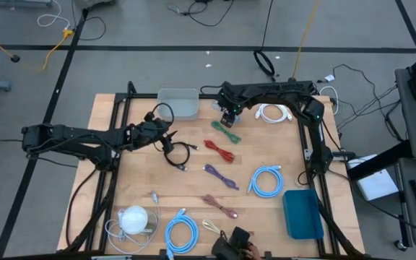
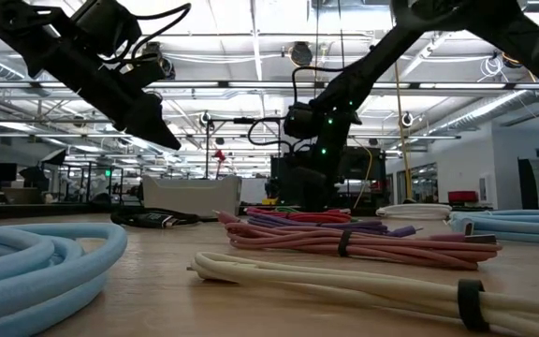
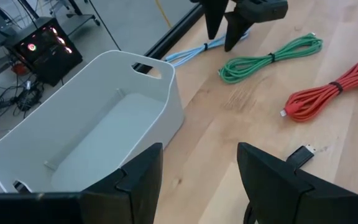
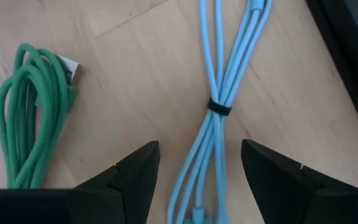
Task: Pick & Place USB Port
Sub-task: Put the blue USB cable into the blue bin
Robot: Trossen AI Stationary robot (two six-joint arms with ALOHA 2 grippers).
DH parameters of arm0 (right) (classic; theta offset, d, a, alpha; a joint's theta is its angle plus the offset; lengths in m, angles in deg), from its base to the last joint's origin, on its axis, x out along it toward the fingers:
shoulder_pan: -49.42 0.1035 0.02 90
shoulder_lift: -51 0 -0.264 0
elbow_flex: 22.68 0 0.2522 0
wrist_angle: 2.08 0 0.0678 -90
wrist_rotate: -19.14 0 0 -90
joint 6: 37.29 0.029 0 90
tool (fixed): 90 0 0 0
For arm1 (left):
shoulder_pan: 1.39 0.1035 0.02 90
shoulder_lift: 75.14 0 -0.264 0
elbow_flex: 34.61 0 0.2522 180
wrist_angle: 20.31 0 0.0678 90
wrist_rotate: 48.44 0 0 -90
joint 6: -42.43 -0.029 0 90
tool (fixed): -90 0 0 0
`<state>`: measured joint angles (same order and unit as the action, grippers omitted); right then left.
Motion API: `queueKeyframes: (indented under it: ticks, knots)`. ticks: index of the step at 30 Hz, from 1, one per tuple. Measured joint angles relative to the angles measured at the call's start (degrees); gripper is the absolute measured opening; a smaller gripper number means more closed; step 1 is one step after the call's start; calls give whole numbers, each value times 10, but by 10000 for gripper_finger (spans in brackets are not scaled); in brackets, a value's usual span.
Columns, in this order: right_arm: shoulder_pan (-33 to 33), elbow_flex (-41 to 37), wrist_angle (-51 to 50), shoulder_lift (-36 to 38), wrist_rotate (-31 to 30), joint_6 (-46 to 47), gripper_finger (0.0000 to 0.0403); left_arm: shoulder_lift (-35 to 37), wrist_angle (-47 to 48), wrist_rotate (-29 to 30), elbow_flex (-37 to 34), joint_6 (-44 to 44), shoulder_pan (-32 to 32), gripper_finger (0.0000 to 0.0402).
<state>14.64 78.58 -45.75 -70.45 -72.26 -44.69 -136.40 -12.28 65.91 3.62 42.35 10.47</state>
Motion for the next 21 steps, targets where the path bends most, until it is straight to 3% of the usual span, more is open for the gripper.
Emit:
queueKeyframes:
  ticks: [8,15,21]
  knots:
    - [1,0,33,-3,-38,-8,219,0,5,-4,0,3,0,209]
    - [1,-1,46,-4,-46,-9,186,0,12,-5,0,9,0,209]
    - [6,-3,21,17,-63,18,185,0,16,-6,0,10,0,209]
